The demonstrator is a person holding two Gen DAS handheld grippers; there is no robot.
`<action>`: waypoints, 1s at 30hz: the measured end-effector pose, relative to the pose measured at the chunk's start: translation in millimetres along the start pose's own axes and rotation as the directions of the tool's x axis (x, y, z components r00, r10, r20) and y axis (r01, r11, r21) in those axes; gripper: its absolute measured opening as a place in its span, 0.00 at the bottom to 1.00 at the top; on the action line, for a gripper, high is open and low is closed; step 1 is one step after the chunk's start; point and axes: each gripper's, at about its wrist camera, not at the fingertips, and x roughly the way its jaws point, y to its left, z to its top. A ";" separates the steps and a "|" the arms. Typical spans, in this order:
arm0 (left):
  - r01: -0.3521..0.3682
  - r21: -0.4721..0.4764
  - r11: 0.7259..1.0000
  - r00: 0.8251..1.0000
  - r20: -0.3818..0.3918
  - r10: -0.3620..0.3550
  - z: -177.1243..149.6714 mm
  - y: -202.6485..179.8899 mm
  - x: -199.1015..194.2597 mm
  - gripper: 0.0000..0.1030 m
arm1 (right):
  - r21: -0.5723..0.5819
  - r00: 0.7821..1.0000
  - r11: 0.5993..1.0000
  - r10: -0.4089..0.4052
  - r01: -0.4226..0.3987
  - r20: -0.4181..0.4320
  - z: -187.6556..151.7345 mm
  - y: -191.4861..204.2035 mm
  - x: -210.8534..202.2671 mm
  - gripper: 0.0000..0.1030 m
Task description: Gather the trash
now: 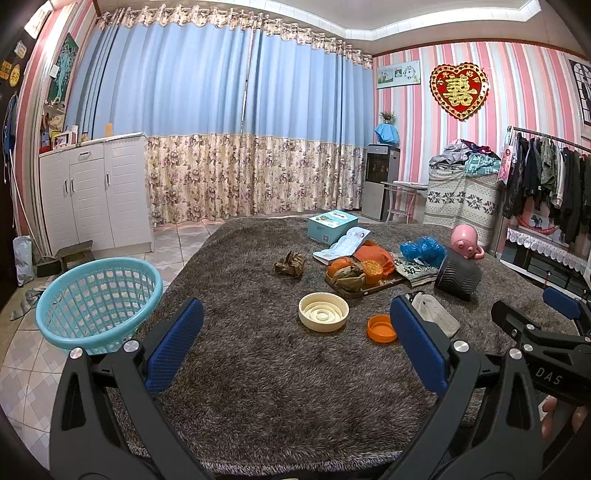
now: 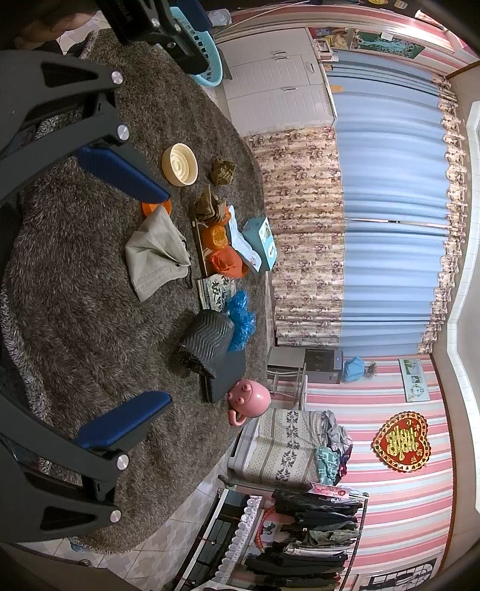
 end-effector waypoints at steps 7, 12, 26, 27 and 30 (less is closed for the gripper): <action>0.000 -0.001 1.000 1.000 0.000 0.000 0.0 -0.1 -0.2 0.95 | 0.001 1.000 1.000 0.000 0.000 0.000 0.3 -0.5 0.1 0.96; 0.000 -0.001 1.000 1.000 0.000 0.000 0.0 0.0 0.0 0.95 | 0.001 1.000 1.000 0.000 0.000 -0.001 0.4 -0.7 0.1 0.96; -0.001 0.001 1.000 1.000 -0.001 0.001 0.0 0.2 -0.7 0.95 | -0.005 1.000 1.000 -0.001 0.001 -0.003 -2.1 1.1 1.6 0.96; 0.000 0.000 1.000 1.000 0.001 0.000 0.0 0.2 -0.4 0.95 | -0.005 1.000 1.000 -0.001 0.001 -0.004 -2.1 1.2 1.6 0.96; -0.001 0.001 1.000 1.000 0.002 0.001 -0.6 0.3 1.1 0.95 | -0.006 1.000 1.000 0.013 -0.013 -0.005 -3.3 2.9 1.3 0.96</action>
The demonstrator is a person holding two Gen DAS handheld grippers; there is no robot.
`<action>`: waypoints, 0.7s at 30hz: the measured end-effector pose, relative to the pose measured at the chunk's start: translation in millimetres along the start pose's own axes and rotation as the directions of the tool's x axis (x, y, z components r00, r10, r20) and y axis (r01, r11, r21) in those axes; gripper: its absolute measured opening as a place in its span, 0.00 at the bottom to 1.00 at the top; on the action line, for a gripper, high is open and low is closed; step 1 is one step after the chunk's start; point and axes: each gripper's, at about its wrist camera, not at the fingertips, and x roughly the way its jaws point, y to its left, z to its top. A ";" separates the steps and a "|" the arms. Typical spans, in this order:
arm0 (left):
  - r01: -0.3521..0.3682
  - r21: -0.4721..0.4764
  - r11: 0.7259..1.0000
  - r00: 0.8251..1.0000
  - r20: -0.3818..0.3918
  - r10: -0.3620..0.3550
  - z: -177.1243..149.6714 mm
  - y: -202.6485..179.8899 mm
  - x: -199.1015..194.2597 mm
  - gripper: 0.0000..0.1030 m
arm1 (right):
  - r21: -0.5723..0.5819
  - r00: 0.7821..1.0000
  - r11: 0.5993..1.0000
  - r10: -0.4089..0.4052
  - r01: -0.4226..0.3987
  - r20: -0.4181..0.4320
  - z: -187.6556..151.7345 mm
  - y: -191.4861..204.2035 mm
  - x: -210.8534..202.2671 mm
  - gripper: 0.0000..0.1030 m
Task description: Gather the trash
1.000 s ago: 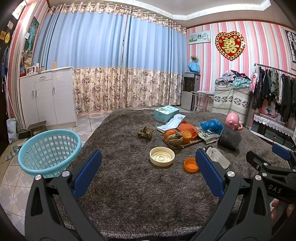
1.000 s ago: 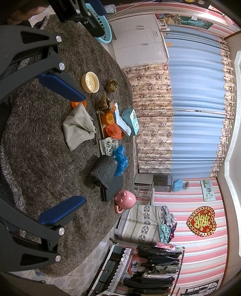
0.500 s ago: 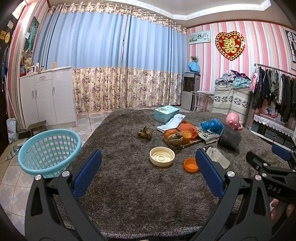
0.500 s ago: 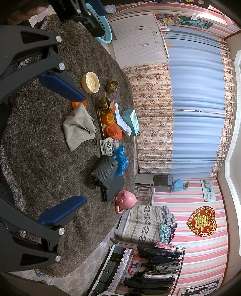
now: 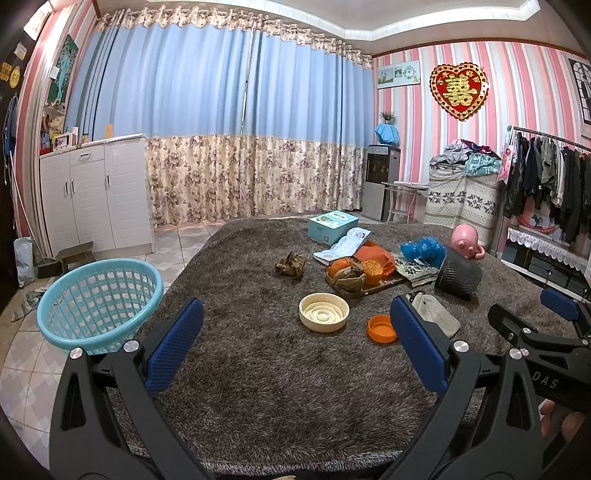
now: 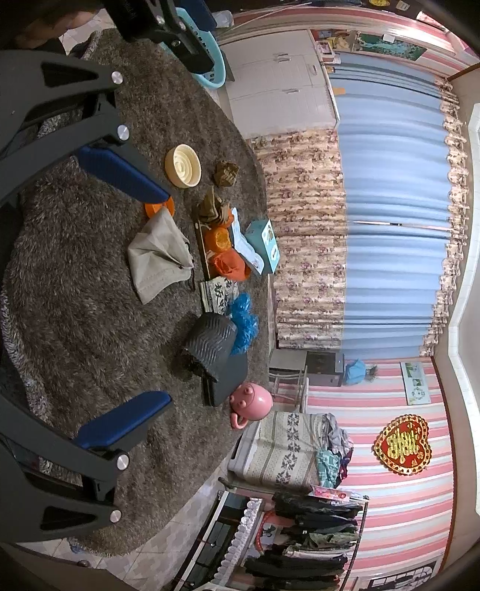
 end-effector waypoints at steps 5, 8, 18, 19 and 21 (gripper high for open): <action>0.001 -0.003 1.000 1.000 0.002 -0.001 0.1 0.1 0.1 0.95 | -0.017 1.000 1.000 0.023 -0.023 -0.017 -2.5 1.9 6.5 0.96; 0.001 -0.006 1.000 1.000 0.002 -0.001 2.3 0.0 -1.5 0.95 | -0.008 0.999 0.999 0.035 -0.035 -0.026 -1.9 0.3 9.0 0.96; 0.015 -0.004 1.000 1.000 -0.004 -0.015 4.0 -3.9 -7.1 0.95 | -0.032 0.998 0.999 0.026 -0.028 -0.056 2.5 -0.3 18.4 0.96; 0.016 -0.002 1.000 1.000 -0.007 -0.016 4.3 -5.1 -6.9 0.95 | -0.040 0.998 0.999 0.025 -0.028 -0.055 3.9 0.2 20.3 0.96; 0.018 -0.001 1.000 1.000 -0.011 -0.018 4.4 -6.5 -6.4 0.95 | -0.056 0.998 0.998 0.016 -0.019 -0.062 6.2 1.8 25.9 0.96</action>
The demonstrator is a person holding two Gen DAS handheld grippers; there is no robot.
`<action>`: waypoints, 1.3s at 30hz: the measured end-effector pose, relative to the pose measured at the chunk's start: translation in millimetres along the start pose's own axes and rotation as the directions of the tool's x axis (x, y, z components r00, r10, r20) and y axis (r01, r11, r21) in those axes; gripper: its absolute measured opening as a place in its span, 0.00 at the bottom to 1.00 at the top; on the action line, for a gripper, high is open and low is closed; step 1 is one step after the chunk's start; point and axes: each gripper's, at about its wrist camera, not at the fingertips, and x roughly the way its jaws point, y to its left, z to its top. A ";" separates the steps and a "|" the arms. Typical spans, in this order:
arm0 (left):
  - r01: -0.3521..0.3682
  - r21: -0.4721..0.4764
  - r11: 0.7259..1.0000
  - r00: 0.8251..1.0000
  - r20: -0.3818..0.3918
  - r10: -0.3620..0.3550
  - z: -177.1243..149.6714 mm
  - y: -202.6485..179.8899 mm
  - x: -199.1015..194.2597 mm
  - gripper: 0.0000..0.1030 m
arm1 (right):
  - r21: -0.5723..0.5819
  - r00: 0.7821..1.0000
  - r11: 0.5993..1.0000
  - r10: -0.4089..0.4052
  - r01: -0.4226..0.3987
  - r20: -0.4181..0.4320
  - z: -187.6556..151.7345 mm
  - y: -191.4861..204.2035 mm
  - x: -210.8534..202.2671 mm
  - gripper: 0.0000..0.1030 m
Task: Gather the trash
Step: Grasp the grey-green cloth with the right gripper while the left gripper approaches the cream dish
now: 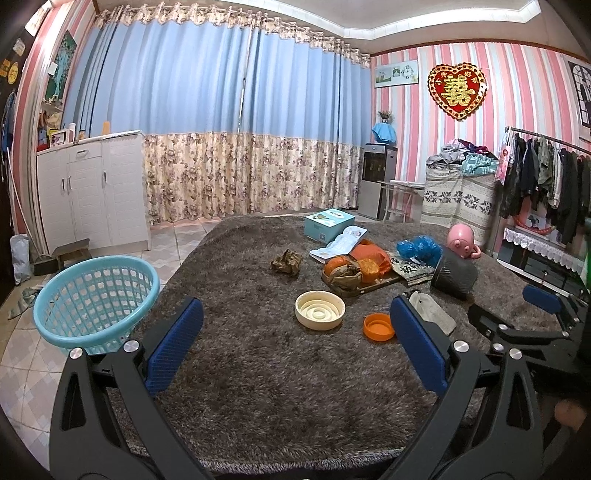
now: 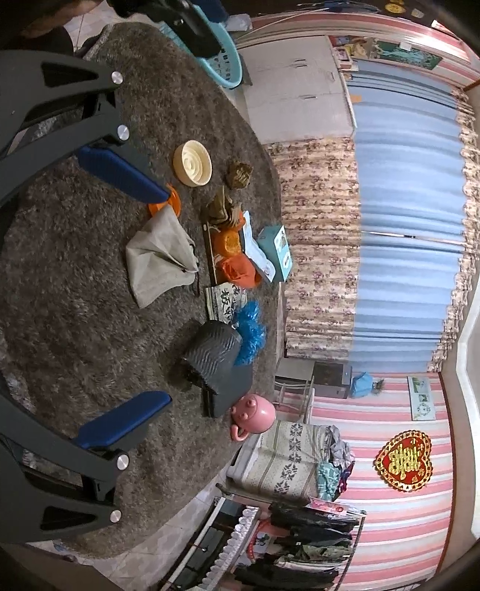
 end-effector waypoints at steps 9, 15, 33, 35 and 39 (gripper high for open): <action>0.046 -0.005 0.999 0.997 -0.060 -0.046 5.5 2.3 16.4 0.95 | -0.003 0.996 0.999 0.045 -0.045 -0.077 12.4 -0.9 34.4 0.96; 0.053 0.019 0.998 0.992 -0.113 -0.051 15.3 11.9 51.9 0.95 | -0.057 0.987 0.997 0.045 -0.054 -0.153 9.1 4.5 68.7 0.96; 0.077 -0.025 0.997 0.955 -0.287 -0.080 8.1 9.9 130.6 0.95 | 0.013 0.940 0.969 0.244 -0.248 -0.240 -3.7 0.1 97.9 0.15; 0.080 -0.017 0.997 0.951 -0.298 -0.082 6.7 5.2 135.2 0.95 | 0.030 0.942 0.966 0.258 -0.257 -0.213 1.0 -5.5 92.0 0.10; 0.089 -0.003 0.996 0.938 -0.336 -0.084 5.4 -3.8 151.5 0.95 | 0.029 0.959 0.972 0.234 -0.233 -0.162 15.9 -17.8 84.0 0.06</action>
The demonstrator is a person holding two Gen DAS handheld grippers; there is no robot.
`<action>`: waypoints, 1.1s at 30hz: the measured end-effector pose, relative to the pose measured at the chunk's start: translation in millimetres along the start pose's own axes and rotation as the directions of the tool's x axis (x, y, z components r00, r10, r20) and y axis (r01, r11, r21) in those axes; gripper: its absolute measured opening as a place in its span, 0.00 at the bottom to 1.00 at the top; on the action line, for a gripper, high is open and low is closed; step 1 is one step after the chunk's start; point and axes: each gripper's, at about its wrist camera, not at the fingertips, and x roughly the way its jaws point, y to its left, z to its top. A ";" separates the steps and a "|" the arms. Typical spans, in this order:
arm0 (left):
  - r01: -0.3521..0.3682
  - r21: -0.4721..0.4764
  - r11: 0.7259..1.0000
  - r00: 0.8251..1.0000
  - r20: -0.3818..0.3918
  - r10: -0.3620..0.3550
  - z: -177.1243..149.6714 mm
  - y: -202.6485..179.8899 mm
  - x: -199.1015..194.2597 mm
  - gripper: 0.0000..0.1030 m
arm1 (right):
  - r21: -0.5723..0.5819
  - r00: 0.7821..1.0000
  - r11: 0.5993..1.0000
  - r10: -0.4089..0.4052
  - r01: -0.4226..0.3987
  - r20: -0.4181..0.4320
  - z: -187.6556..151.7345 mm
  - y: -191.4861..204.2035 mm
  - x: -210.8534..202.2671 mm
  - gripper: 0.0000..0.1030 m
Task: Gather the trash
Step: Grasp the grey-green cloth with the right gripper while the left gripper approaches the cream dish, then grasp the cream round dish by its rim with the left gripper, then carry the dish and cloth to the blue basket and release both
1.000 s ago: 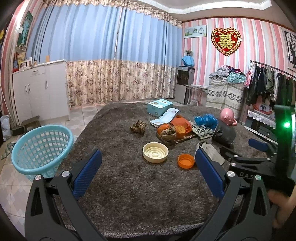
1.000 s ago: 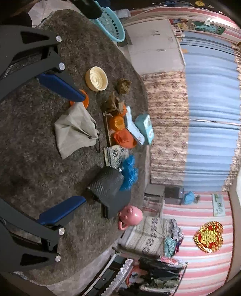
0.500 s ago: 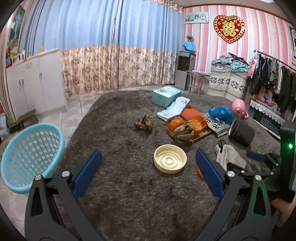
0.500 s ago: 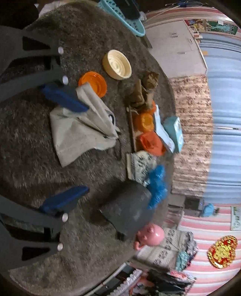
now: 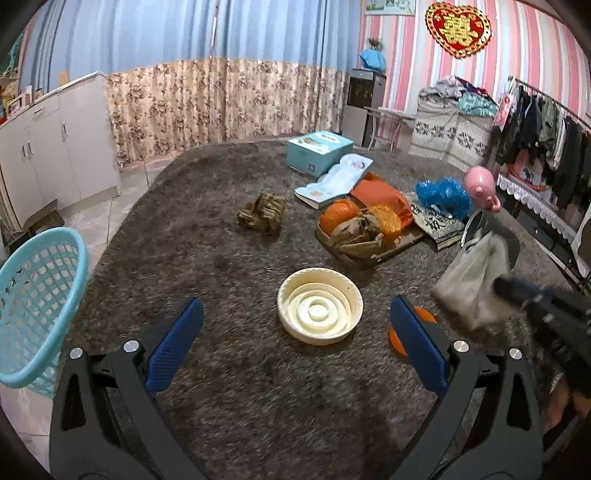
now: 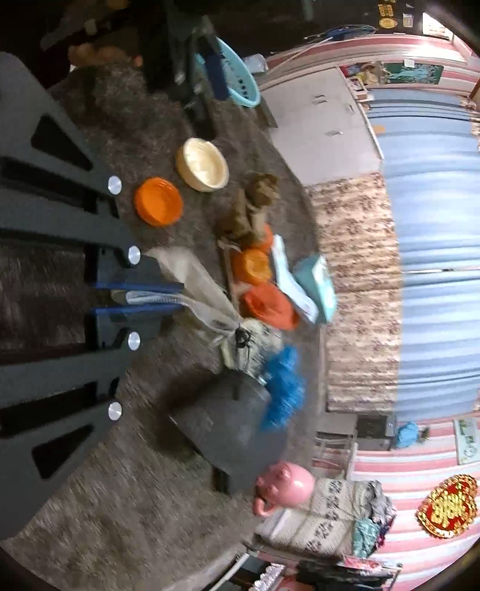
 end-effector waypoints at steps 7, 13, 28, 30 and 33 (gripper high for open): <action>0.023 -0.016 1.000 0.994 -0.102 -0.025 1.7 -4.5 34.1 0.95 | 0.024 1.000 1.000 -0.010 0.009 0.018 9.0 -16.3 -7.5 0.06; 0.068 -0.045 0.997 0.988 -0.139 -0.073 1.9 -2.8 45.5 0.79 | 0.018 1.000 1.000 0.002 -0.002 0.025 9.5 -13.6 -10.6 0.06; 0.047 -0.041 0.998 0.998 -0.042 -0.049 8.8 3.1 4.0 0.59 | -0.023 0.998 1.000 -0.001 0.003 0.069 18.7 6.2 -20.8 0.06; 0.031 -0.040 0.999 0.999 -0.016 -0.032 12.5 9.0 -8.7 0.59 | -0.029 0.997 1.000 0.004 -0.001 0.083 21.7 11.5 -23.2 0.06; 0.014 -0.055 0.998 1.000 0.019 -0.013 17.9 20.1 -28.9 0.59 | -0.050 0.995 0.999 0.015 -0.010 0.101 29.2 22.5 -25.5 0.06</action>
